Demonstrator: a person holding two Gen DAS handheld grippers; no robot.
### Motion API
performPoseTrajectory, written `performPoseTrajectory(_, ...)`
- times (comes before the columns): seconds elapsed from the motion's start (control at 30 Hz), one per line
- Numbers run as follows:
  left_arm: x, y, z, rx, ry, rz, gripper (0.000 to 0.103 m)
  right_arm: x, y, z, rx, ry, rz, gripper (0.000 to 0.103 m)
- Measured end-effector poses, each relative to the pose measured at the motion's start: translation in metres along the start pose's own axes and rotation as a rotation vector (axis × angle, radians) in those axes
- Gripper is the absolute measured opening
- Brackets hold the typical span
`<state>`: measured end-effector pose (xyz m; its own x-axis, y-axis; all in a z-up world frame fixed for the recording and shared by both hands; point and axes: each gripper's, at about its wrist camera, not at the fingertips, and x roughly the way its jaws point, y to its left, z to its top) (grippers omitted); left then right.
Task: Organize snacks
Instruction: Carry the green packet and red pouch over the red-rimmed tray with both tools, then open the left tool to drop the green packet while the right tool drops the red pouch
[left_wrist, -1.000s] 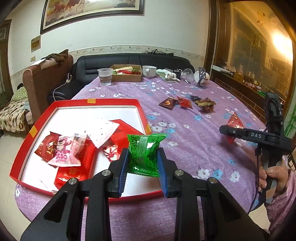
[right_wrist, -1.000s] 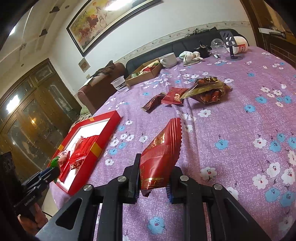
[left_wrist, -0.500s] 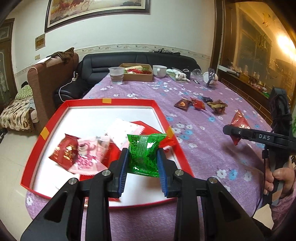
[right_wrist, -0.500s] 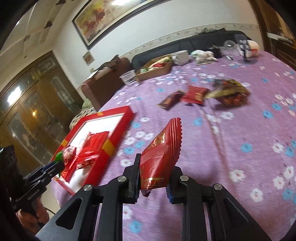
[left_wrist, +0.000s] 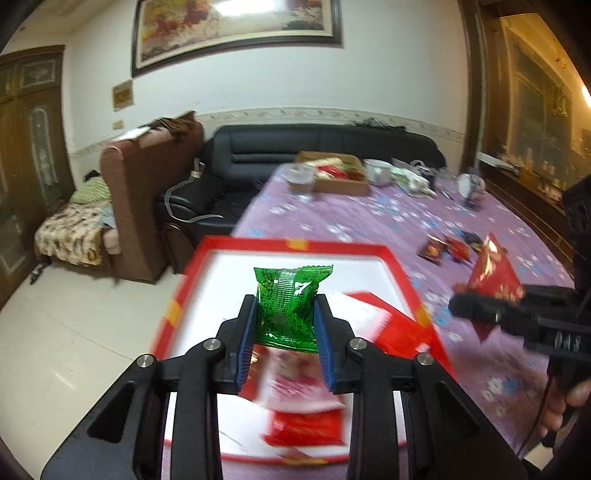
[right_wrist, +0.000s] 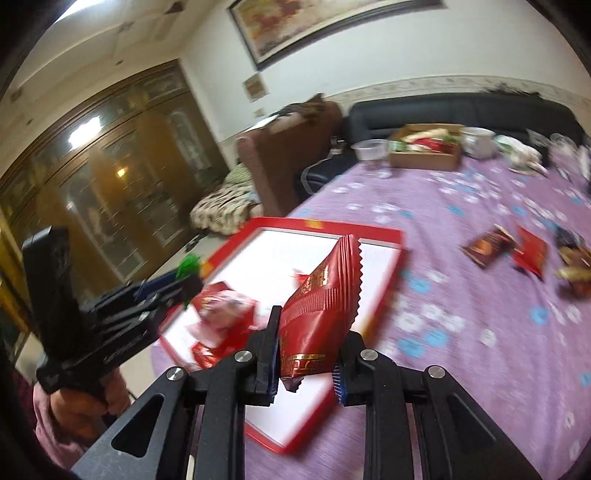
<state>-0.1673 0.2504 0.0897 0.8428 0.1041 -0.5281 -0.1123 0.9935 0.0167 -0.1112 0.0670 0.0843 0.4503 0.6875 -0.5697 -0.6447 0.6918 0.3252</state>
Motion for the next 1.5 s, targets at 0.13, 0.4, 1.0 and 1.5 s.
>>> performPoseTrajectory(0.13, 0.001, 0.012, 0.009, -0.001, -0.025, 0.060, 0.028, 0.025, 0.027, 0.008, -0.048, 0.028, 0.053, 0.024)
performPoseTrajectory(0.4, 0.012, 0.013, 0.006, 0.019, -0.001, 0.112, 0.028, 0.060, 0.057, 0.002, -0.103, 0.082, 0.123, 0.024)
performPoseTrajectory(1.0, 0.031, -0.014, 0.001, 0.076, 0.060, 0.160, 0.028, 0.062, 0.006, 0.002, -0.047, 0.013, 0.107, 0.024)
performPoseTrajectory(1.5, 0.048, -0.034, -0.010, 0.085, 0.126, 0.170, 0.036, 0.064, -0.025, 0.001, 0.084, -0.003, 0.152, 0.059)
